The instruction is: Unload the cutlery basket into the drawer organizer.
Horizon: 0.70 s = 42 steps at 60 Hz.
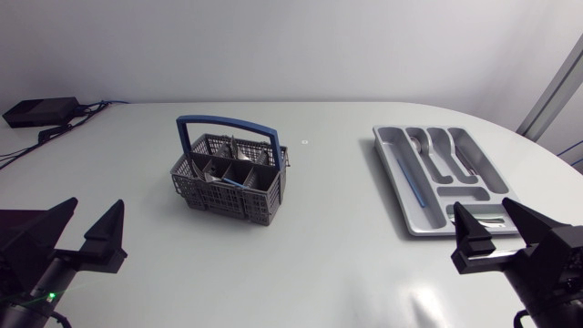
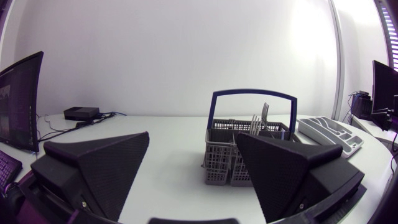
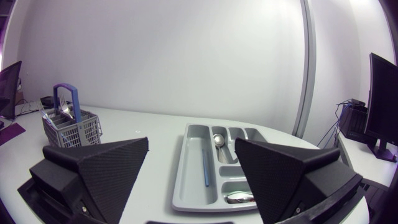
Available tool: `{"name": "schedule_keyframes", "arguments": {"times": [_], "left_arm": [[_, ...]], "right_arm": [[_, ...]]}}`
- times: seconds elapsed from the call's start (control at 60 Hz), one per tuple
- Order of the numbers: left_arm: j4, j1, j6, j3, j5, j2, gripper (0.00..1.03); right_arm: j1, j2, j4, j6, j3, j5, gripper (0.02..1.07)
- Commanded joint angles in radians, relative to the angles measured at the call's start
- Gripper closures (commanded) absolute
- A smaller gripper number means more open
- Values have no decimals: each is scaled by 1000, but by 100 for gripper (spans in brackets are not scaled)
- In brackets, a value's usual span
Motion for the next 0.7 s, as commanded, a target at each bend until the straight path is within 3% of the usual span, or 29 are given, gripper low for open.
{"name": "schedule_keyframes", "arguments": {"times": [0.0, 0.3, 0.483, 0.517, 0.6, 0.683], "left_arm": [[-16, 8, -22, 31, -11, 21, 4], [10, -3, -59, 264, -11, 399, 5], [-85, -18, -68, 407, -29, 610, 8], [-143, -20, -57, 450, -40, 662, 8], [-254, -15, 20, 559, -40, 823, 7], [-287, -18, 115, 617, -24, 926, 7]], "right_arm": [[11, 49, 28, 12, 36, -3, 7], [61, 454, 137, 29, 232, 9, 7], [173, 670, 127, 61, 361, 50, 7], [216, 715, 121, 59, 385, 83, 7], [331, 840, 73, 56, 468, 138, 7], [403, 975, -13, 56, 572, 149, 7]]}}
